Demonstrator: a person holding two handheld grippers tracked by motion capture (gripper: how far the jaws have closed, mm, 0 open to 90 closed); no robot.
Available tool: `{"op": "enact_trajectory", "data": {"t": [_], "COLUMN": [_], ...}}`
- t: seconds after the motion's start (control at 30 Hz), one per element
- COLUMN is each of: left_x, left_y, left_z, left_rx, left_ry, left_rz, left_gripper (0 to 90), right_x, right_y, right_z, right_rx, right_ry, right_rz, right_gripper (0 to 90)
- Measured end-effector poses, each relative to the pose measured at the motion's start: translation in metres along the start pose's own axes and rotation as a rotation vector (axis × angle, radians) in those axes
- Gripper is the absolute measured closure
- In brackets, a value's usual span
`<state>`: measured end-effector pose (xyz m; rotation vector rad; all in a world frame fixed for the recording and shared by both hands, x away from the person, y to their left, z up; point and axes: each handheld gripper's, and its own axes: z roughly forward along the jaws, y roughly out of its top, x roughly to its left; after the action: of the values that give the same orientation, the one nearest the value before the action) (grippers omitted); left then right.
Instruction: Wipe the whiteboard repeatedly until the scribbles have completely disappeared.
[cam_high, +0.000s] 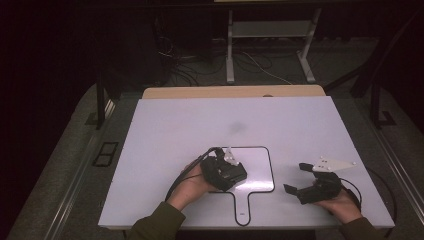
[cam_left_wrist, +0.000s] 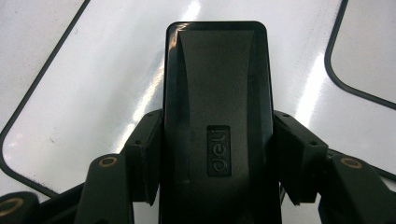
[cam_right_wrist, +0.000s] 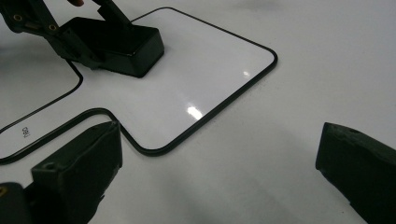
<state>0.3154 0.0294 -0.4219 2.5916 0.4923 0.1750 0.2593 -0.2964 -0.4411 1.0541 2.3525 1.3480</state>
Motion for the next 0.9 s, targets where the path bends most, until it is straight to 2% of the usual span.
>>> {"op": "enact_trajectory", "data": {"t": [0.1, 0.13, 0.17, 0.27, 0.33, 0.37, 0.47, 0.53, 0.6, 0.7, 0.73, 0.8, 0.87, 0.9], "left_x": [0.010, 0.012, 0.015, 0.015, 0.010, 0.006, -0.005, -0.004, 0.000, 0.011, 0.013, 0.014, 0.009, 0.006], "left_y": [-0.002, -0.003, -0.004, -0.005, -0.004, -0.003, 0.000, 0.000, -0.001, -0.004, -0.005, -0.006, -0.006, -0.005], "left_z": [-0.001, -0.001, -0.002, -0.002, -0.002, 0.000, 0.001, 0.001, 0.000, -0.002, -0.002, -0.003, -0.002, -0.002], "left_rx": [0.008, 0.006, 0.007, 0.006, 0.005, -0.010, -0.009, -0.006, -0.002, 0.009, 0.003, 0.005, -0.002, -0.009], "left_ry": [0.060, 0.078, 0.081, 0.079, 0.040, 0.021, -0.012, -0.007, 0.041, 0.085, 0.083, 0.072, 0.045, 0.029], "left_rz": [-0.011, -0.027, -0.034, -0.037, -0.030, -0.028, -0.008, -0.001, -0.004, -0.028, -0.043, -0.044, -0.048, -0.035], "left_gripper": [39.6, 39.6, 39.6, 39.6, 39.6, 39.5, 39.5, 39.6, 39.6, 39.6, 39.6, 39.6, 39.6, 39.6], "right_x": [0.000, 0.000, 0.000, 0.000, 0.000, 0.000, 0.000, 0.000, 0.000, 0.000, 0.000, 0.000, 0.000, 0.000], "right_y": [0.000, 0.000, 0.000, 0.000, 0.000, 0.000, 0.000, 0.000, 0.000, 0.000, 0.000, 0.000, 0.000, 0.000], "right_z": [0.000, -0.001, -0.001, 0.000, 0.000, 0.000, 0.001, 0.000, 0.000, 0.000, 0.000, 0.000, 0.000, 0.000], "right_rx": [-0.002, -0.002, -0.003, -0.002, 0.002, 0.002, 0.002, 0.002, 0.001, 0.001, 0.002, 0.002, 0.003, 0.004], "right_ry": [-0.002, -0.002, -0.002, -0.002, -0.001, -0.001, -0.002, -0.003, -0.004, -0.005, -0.005, -0.005, -0.005, -0.006], "right_rz": [-0.002, -0.002, -0.001, 0.001, 0.001, 0.001, 0.001, -0.002, -0.004, -0.006, -0.006, -0.005, -0.003, -0.003], "right_gripper": [0.0, 0.0, 0.0, 0.0, 0.0, 0.0, 0.0, 0.0, 0.0, 0.0, 0.0, 0.0, 0.0, 0.0]}}
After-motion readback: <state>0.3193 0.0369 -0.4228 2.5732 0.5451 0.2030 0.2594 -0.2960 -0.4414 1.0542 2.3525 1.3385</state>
